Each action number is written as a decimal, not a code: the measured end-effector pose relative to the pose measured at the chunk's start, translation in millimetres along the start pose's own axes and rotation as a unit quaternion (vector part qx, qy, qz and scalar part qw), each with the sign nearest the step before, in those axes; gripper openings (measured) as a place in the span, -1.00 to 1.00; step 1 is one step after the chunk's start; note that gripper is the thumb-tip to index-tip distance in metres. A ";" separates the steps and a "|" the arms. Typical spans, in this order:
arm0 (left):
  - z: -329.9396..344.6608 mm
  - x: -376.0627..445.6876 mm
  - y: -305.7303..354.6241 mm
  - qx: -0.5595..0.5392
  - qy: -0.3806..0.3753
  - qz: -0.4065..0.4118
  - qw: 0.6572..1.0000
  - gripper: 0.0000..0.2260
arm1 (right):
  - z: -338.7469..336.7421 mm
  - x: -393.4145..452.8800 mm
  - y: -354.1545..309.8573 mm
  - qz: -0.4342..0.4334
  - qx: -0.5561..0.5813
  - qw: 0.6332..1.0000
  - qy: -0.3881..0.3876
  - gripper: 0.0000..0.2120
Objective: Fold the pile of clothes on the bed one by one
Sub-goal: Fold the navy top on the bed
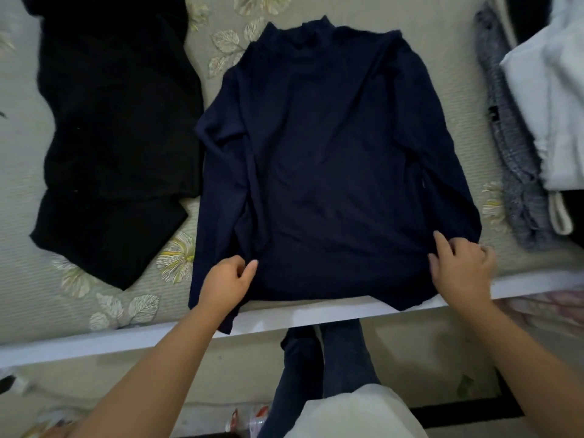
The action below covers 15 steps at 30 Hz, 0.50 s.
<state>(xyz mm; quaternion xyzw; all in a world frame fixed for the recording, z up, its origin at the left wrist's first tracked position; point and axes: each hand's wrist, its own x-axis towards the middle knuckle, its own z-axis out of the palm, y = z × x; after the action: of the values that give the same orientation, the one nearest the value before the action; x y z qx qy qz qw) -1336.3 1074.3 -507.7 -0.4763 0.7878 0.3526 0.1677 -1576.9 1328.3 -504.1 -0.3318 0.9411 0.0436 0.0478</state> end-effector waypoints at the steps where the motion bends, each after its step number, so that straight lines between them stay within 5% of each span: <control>1: 3.8 -0.6 0.3 -0.078 -0.010 -0.015 0.997 -0.78 | 2.1 -5.7 -3.3 -0.023 0.015 0.998 0.048 -0.71; 3: 12.8 -3.6 -2.8 -0.116 -0.032 -0.030 0.992 -0.75 | 13.9 -23.8 -15.0 -0.136 0.011 0.988 0.072 -0.58; 5: 22.6 -9.8 -10.3 -0.019 -0.040 -0.003 0.999 -0.56 | 27.1 -44.0 -28.4 -0.241 -0.021 0.970 0.033 -0.62; 9: 37.3 -14.5 -10.4 0.224 -0.024 0.062 0.972 -0.41 | 42.1 -49.3 -37.0 -0.260 -0.007 0.964 0.052 -0.78; 11: 36.0 -12.0 -2.9 0.187 -0.018 0.066 0.980 -0.47 | 38.7 -41.5 -38.3 -0.264 0.032 0.960 0.086 -0.69; 15: 14.6 -19.1 3.3 -0.064 -0.041 0.017 0.997 -0.57 | 16.0 -39.8 -28.5 -0.273 0.128 0.948 0.101 -0.73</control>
<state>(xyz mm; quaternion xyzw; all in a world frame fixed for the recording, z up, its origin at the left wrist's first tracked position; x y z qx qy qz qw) -1330.8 1097.8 -505.1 -0.4575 0.7642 0.4242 0.1634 -1527.2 1332.7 -516.7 -0.5696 0.8123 -0.1255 0.0049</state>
